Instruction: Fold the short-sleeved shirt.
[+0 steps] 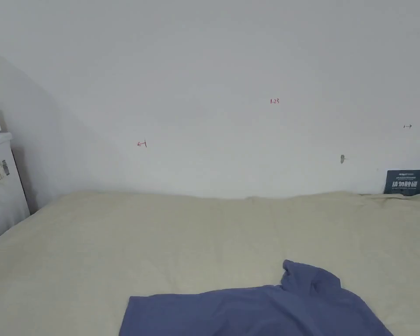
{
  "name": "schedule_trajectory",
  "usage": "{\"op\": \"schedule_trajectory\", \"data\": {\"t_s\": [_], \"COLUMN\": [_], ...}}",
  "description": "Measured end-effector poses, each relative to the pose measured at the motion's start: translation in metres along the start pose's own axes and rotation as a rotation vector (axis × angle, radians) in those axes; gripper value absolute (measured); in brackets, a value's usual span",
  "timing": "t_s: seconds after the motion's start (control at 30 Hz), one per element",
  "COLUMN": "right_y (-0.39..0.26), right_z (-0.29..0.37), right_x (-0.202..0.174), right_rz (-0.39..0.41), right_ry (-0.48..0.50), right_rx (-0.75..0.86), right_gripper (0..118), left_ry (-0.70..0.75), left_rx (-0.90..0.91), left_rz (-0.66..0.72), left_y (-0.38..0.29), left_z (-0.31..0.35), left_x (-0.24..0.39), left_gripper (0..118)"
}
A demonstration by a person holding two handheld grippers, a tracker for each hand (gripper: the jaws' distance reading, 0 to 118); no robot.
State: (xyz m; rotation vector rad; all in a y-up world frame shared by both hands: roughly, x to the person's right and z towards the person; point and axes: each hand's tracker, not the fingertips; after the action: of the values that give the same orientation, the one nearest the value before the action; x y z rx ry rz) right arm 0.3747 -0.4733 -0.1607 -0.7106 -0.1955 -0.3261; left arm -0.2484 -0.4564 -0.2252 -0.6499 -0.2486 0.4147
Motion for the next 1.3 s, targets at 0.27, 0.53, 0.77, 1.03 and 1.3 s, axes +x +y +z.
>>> {"op": "schedule_trajectory", "data": {"t_s": [0.27, 0.53, 0.77, 1.03, 1.3], "right_y": [-0.043, -0.048, -0.047, -0.007, 0.007], "right_z": [0.033, 0.033, 0.057, 0.131, 0.151], "right_x": [0.001, 0.001, -0.002, -0.027, -0.064], "right_rz": [0.055, 0.086, 0.251, 0.091, 0.065], "right_ry": [-0.025, -0.030, -0.136, 0.028, 0.132], "right_rx": [-0.062, -0.076, 0.042, 0.313, 0.365], "right_gripper": [3, 3, 61, 83, 83], "left_ry": [0.013, 0.051, 0.120, 0.095, 0.080], "left_rx": [-0.005, -0.067, 0.010, 0.257, 0.366], "left_rz": [-0.046, -0.049, -0.025, -0.079, -0.237], "left_y": [-0.034, -0.051, -0.042, 0.006, 0.010], "left_z": [0.043, 0.041, 0.067, 0.139, 0.148], "left_x": [0.006, 0.004, -0.006, 0.039, 0.096], "left_gripper": [4, 4, 87, 98, 97]}}
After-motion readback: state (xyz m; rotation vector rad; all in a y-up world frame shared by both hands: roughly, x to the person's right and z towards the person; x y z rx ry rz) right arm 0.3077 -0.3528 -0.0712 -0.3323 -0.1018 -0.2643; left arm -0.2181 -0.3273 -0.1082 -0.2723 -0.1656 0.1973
